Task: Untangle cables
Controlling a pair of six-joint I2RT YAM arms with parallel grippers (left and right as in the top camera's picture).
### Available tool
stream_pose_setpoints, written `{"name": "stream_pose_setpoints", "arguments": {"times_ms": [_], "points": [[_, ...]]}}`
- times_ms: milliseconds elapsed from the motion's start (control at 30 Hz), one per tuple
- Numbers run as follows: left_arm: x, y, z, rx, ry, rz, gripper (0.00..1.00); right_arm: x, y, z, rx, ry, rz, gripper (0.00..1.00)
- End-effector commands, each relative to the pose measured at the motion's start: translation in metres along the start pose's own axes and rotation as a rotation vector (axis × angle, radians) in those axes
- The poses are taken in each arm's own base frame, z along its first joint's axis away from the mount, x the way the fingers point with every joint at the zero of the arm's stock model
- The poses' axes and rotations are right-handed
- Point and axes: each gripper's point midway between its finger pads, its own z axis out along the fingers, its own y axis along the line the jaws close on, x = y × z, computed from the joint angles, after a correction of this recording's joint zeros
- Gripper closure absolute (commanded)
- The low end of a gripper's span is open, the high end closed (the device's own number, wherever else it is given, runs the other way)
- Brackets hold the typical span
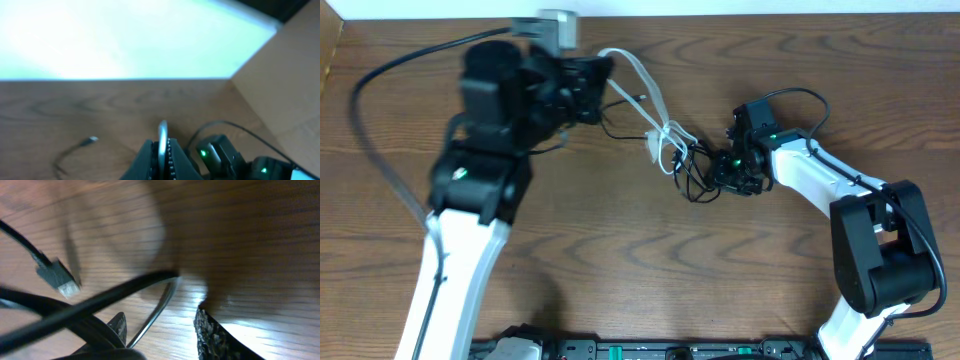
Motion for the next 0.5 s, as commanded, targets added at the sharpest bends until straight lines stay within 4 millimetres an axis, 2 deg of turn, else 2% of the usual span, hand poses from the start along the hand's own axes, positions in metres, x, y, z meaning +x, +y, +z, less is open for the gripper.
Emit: {"name": "stream_pose_setpoints", "arguments": {"times_ms": [0, 133, 467], "points": [[-0.030, -0.006, -0.035, -0.002, -0.109, 0.017, 0.93, -0.011, -0.036, -0.002, 0.150, -0.048, 0.022, 0.62], [-0.040, 0.003, -0.051, -0.037, -0.153, 0.018, 0.93, -0.012, -0.053, -0.006, 0.203, -0.048, 0.037, 0.63], [-0.043, 0.033, -0.063, -0.124, -0.161, -0.019, 0.93, -0.017, -0.076, -0.014, 0.224, -0.037, 0.056, 0.63]]}}
